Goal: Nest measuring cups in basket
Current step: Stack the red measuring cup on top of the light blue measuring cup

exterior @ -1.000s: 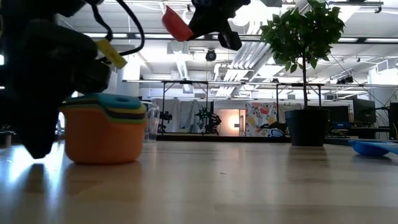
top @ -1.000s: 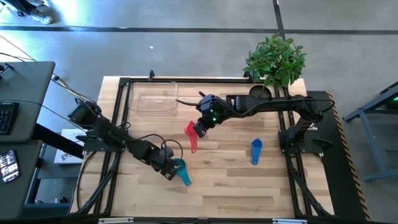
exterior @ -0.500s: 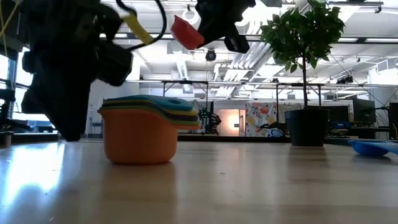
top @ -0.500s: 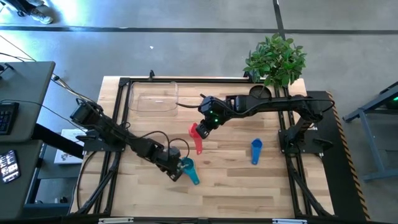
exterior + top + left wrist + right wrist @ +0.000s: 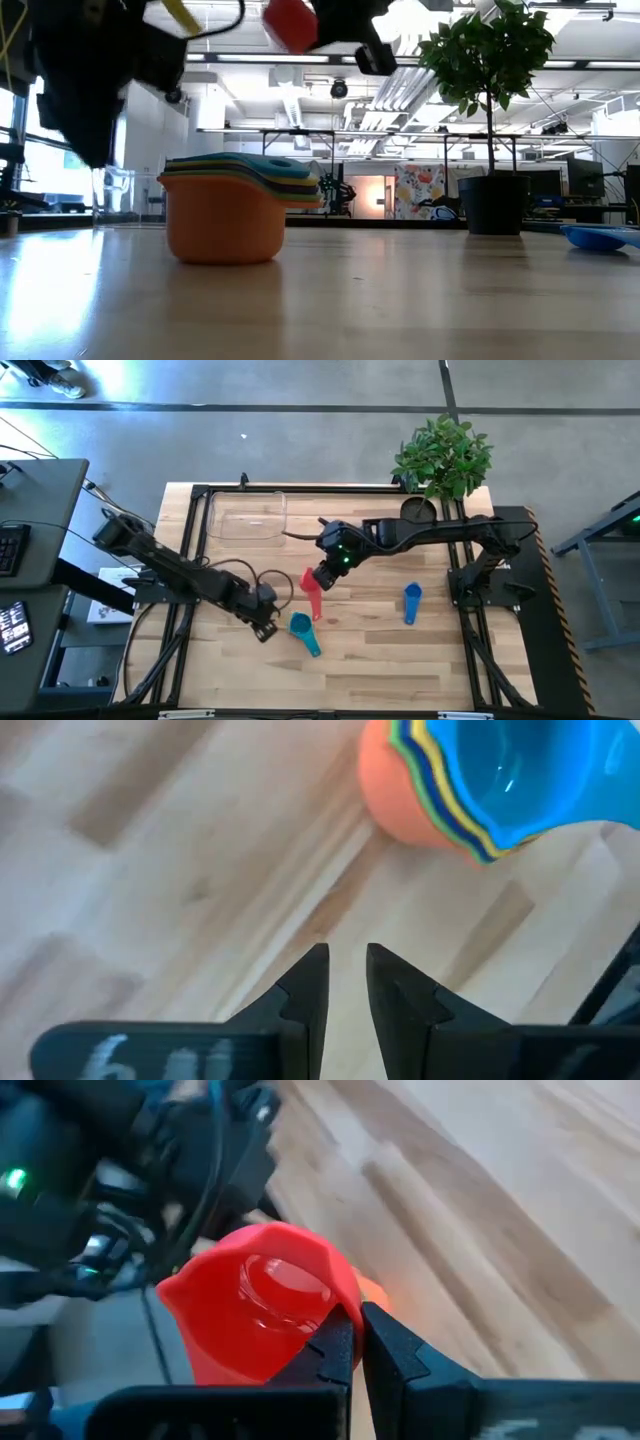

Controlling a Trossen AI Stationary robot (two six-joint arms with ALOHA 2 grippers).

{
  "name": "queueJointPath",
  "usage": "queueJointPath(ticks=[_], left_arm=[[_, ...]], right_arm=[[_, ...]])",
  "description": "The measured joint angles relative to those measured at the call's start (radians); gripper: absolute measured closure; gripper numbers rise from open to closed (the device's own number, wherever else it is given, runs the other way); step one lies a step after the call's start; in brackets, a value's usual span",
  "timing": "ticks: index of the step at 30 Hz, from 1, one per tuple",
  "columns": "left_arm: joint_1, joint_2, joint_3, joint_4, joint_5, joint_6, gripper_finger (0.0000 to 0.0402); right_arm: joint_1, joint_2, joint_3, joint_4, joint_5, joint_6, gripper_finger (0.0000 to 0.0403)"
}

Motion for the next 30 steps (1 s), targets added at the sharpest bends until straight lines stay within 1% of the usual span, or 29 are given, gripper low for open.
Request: queueJointPath(ticks=[2, 4, 6, 8, 14, 16, 18, 20, 22, 24, 26, 27, 29, 30], left_arm=[[0.001, -0.039, 0.0, 0.005, -0.026, 0.016, 0.0339], [0.001, -0.089, 0.0, -0.031, -0.053, 0.034, 0.0339], [0.007, -0.133, 0.001, -0.021, -0.077, 0.053, 0.0339], [0.013, -0.188, -0.001, -0.057, -0.1, 0.074, 0.0339], [0.044, -0.321, 0.002, -0.043, -0.156, 0.149, 0.0339], [0.059, -0.367, -0.002, -0.071, -0.173, 0.169, 0.0339], [0.074, -0.399, 0.003, -0.046, -0.189, 0.189, 0.0339], [0.087, -0.434, -0.002, -0.079, -0.208, 0.191, 0.0339], [0.102, -0.453, 0.001, -0.058, -0.23, 0.192, 0.0339], [0.114, -0.48, -0.001, -0.088, -0.238, 0.191, 0.0339], [0.127, -0.487, 0.0, -0.08, -0.242, 0.19, 0.0339], [0.134, -0.494, 0.004, -0.08, -0.243, 0.189, 0.0339], [0.145, -0.503, -0.002, -0.124, -0.241, 0.183, 0.0339], [0.149, -0.5, 0.0, -0.105, -0.242, 0.183, 0.0339]], right_arm=[[0.014, 0.004, 0.001, 0.039, -0.001, 0.015, 0.0402], [0.025, 0.012, 0.0, 0.093, -0.005, 0.021, 0.0402], [0.035, 0.017, 0.001, 0.138, -0.014, 0.031, 0.0402], [0.04, 0.022, 0.001, 0.197, -0.02, 0.055, 0.0402], [0.036, 0.029, 0.001, 0.249, -0.019, 0.055, 0.0402], [0.035, 0.041, 0.002, 0.298, -0.02, 0.044, 0.0402], [0.035, 0.048, 0.001, 0.289, -0.022, 0.038, 0.0402], [0.036, 0.066, 0.002, 0.301, -0.031, 0.037, 0.0402], [0.038, 0.077, 0.0, 0.25, -0.049, 0.036, 0.0402], [0.039, 0.1, 0.002, 0.268, -0.067, 0.037, 0.0402], [0.043, 0.117, 0.001, 0.223, -0.084, 0.032, 0.0402], [0.044, 0.129, 0.001, 0.235, -0.09, 0.028, 0.0402], [0.046, 0.146, 0.001, 0.211, -0.107, 0.011, 0.0402], [0.048, 0.155, 0.001, 0.198, -0.123, 0.007, 0.0402]])
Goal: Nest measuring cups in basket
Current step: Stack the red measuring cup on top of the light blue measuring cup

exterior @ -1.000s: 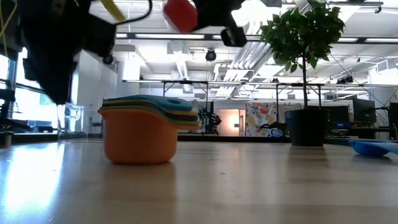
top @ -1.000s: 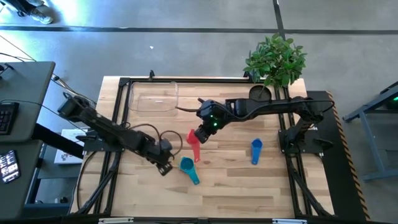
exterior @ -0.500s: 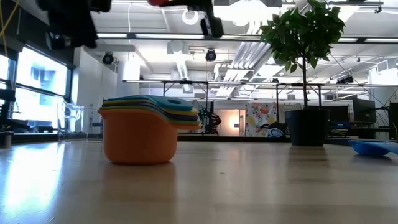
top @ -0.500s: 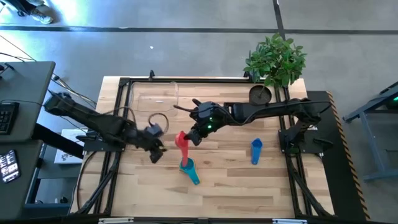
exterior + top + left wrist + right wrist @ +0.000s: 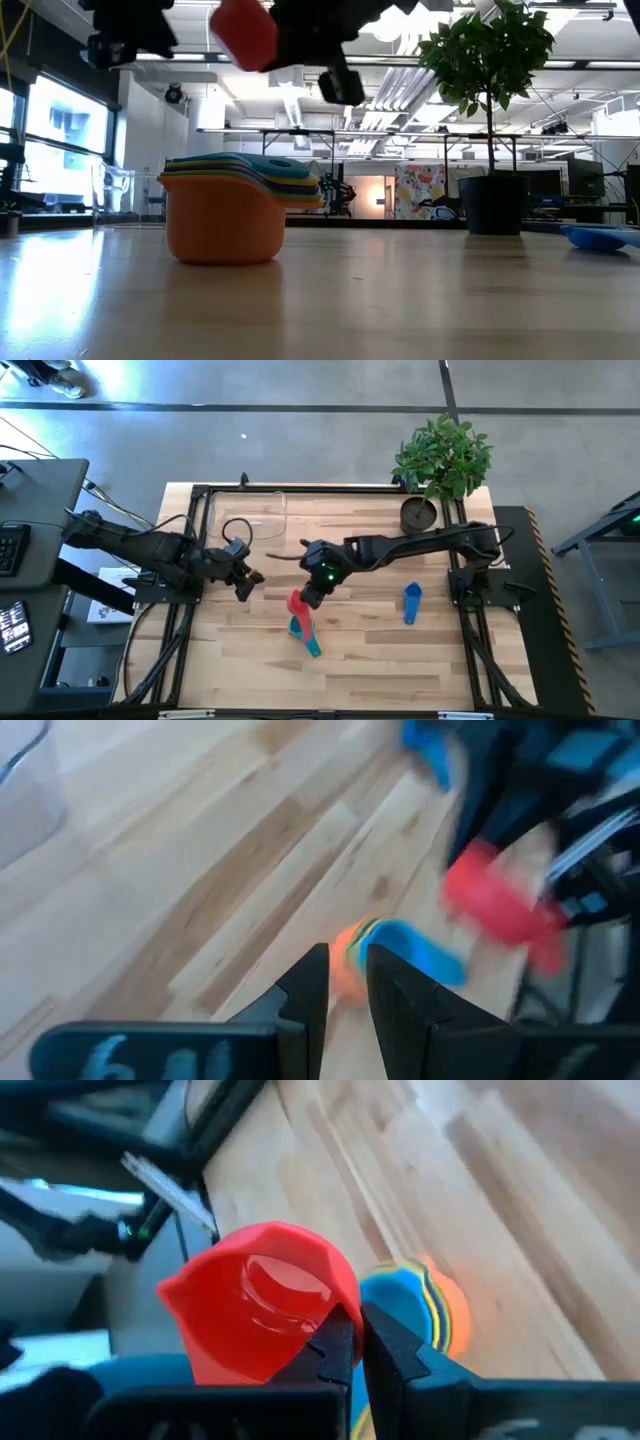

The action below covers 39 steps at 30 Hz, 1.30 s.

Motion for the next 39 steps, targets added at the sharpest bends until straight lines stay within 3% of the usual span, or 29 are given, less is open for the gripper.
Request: queueJointPath(ticks=[15, 39], left_arm=[[0.041, 0.039, 0.0, -0.002, 0.003, -0.108, 0.0339], [0.04, 0.04, 0.0, 0.007, 0.002, -0.134, 0.0339]], right_arm=[[0.024, 0.079, 0.001, -0.003, -0.014, -0.095, 0.0402], [0.037, 0.16, 0.0, -0.014, -0.063, 0.009, 0.0402]])
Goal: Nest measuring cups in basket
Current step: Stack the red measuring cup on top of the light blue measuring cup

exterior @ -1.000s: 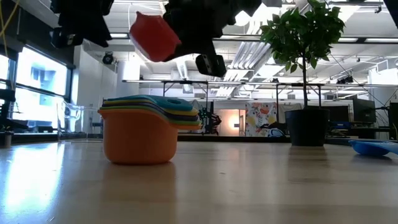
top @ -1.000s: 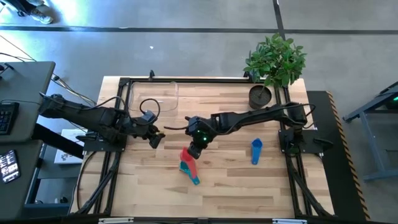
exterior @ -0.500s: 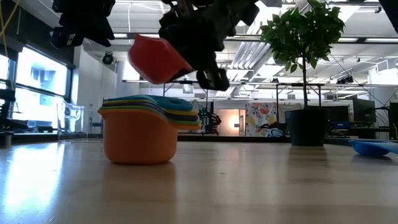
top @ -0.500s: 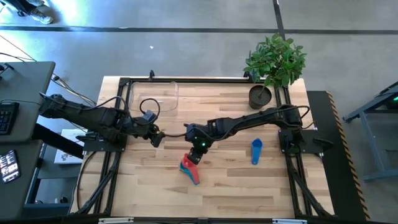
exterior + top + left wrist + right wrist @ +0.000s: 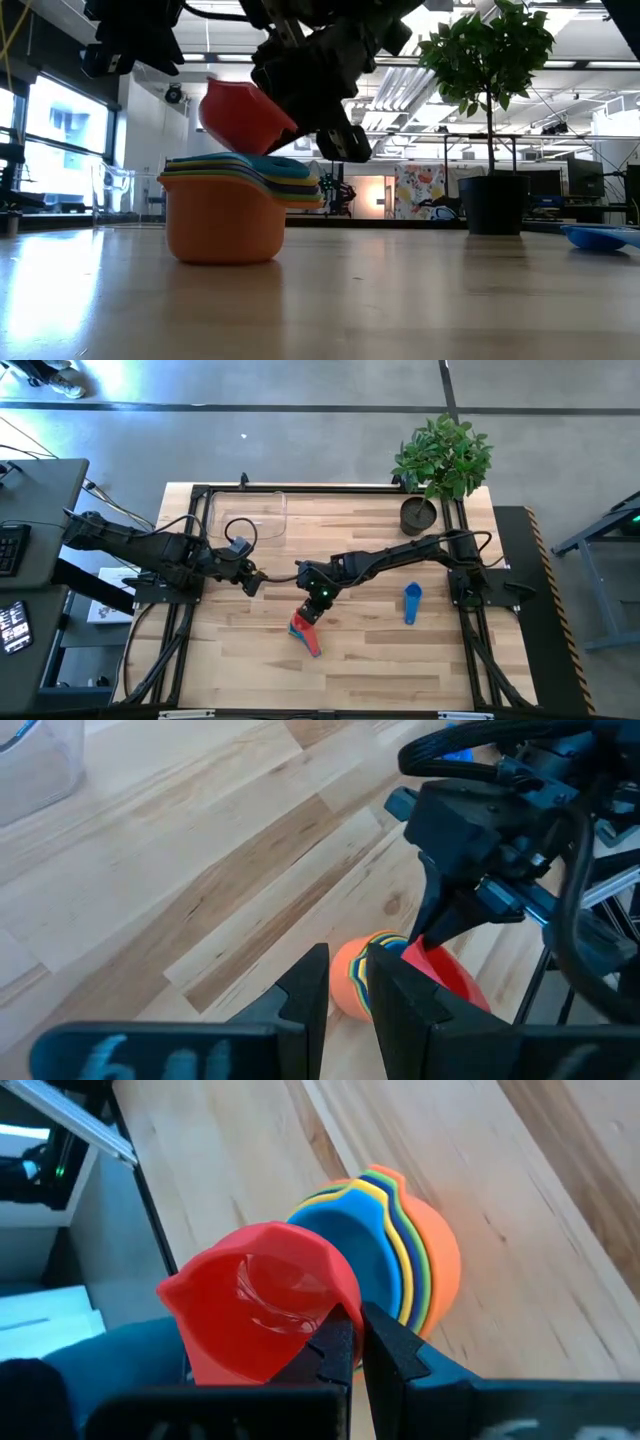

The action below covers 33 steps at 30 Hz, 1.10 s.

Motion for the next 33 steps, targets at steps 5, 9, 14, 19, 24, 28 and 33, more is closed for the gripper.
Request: queueJointPath(ticks=[5, 9, 14, 19, 24, 28, 33], left_arm=[[0.0, 0.0, 0.0, -0.001, 0.0, 0.001, 0.0339], [0.0, 0.0, 0.0, -0.001, 0.0, 0.001, 0.0339], [0.0, 0.0, 0.0, -0.003, 0.0, 0.002, 0.0339], [0.0, 0.0, 0.0, -0.004, 0.0, 0.003, 0.0339], [0.0, 0.0, 0.0, -0.004, 0.0, 0.003, 0.0339], [0.0, 0.0, 0.0, -0.004, 0.0, 0.009, 0.0339], [0.0, 0.0, 0.0, -0.004, 0.001, 0.028, 0.0339]], right_arm=[[-0.002, 0.009, 0.0, -0.004, -0.007, 0.025, 0.0402], [-0.002, 0.018, 0.0, -0.008, -0.007, 0.028, 0.0402], [-0.002, 0.025, 0.0, -0.027, -0.007, 0.022, 0.0402], [-0.002, 0.025, 0.0, -0.023, -0.007, 0.024, 0.0402], [-0.002, 0.025, 0.0, -0.015, -0.006, 0.024, 0.0402], [-0.002, 0.025, 0.0, -0.015, -0.006, 0.024, 0.0399], [-0.002, 0.025, 0.0, -0.015, -0.006, 0.024, 0.0365]])
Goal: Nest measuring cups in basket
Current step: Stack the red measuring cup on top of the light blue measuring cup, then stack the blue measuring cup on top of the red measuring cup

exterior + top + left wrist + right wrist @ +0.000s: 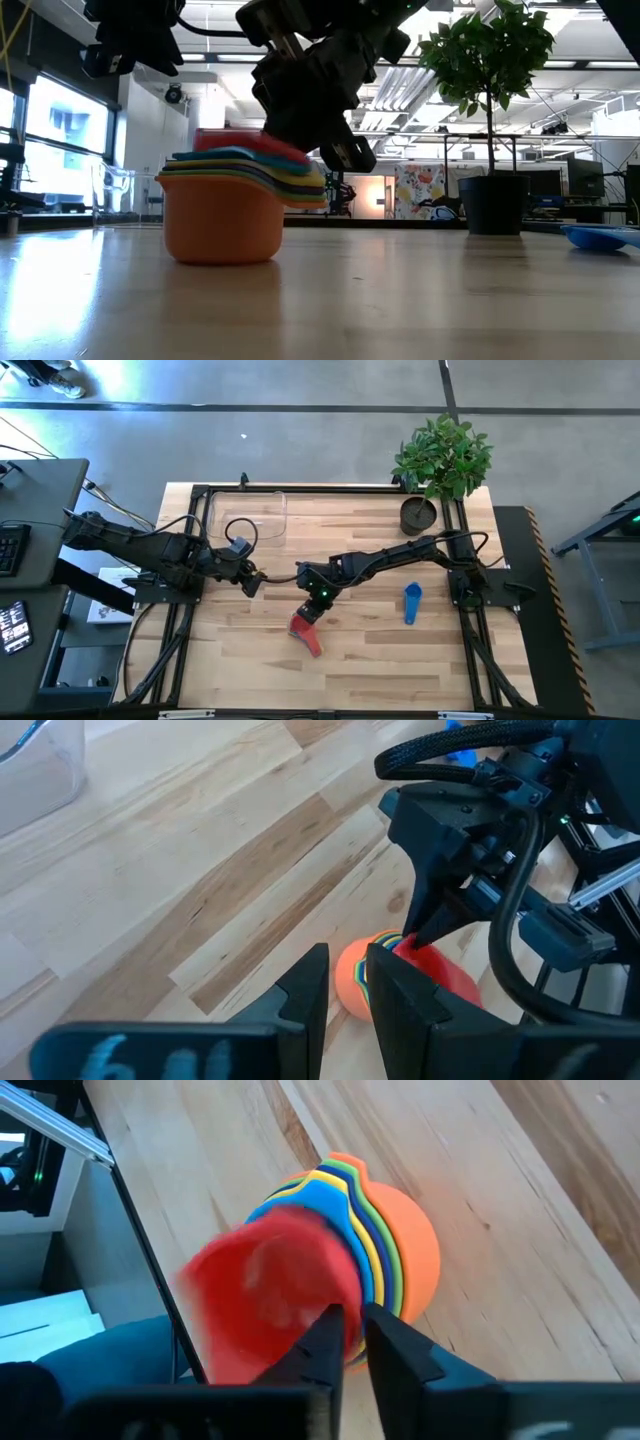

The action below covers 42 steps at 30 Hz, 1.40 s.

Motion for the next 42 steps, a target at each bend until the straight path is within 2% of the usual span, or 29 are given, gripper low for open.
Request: queueJointPath(ticks=[6, 14, 20, 27, 33, 38, 42], left_arm=[[0.0, 0.0, 0.0, 0.0, 0.0, 0.001, 0.0339], [-0.001, 0.0, 0.0, 0.0, 0.014, 0.013, 0.0339], [-0.001, 0.0, 0.0, 0.0, 0.028, 0.084, 0.0339], [-0.001, 0.0, 0.0, 0.002, 0.115, 0.204, 0.0339], [-0.002, -0.001, 0.0, 0.003, 0.151, 0.328, 0.0339], [-0.002, 0.0, 0.0, 0.003, 0.166, 0.408, 0.0339], [-0.002, 0.0, 0.0, 0.003, 0.166, 0.471, 0.0339]], right_arm=[[0.0, 0.0, 0.0, 0.0, 0.0, 0.005, 0.0321], [-0.006, -0.044, 0.0, 0.004, -0.021, 0.003, 0.0313], [0.031, -0.113, 0.0, -0.016, 0.11, 0.076, 0.0316], [0.091, -0.152, 0.0, -0.073, 0.313, 0.291, 0.0316], [0.143, -0.157, 0.0, -0.315, 0.398, 0.495, 0.0317], [0.191, -0.161, 0.0, -0.567, 0.415, 0.664, 0.0317], [0.221, -0.161, 0.0, -0.699, 0.415, 0.759, 0.0317]])
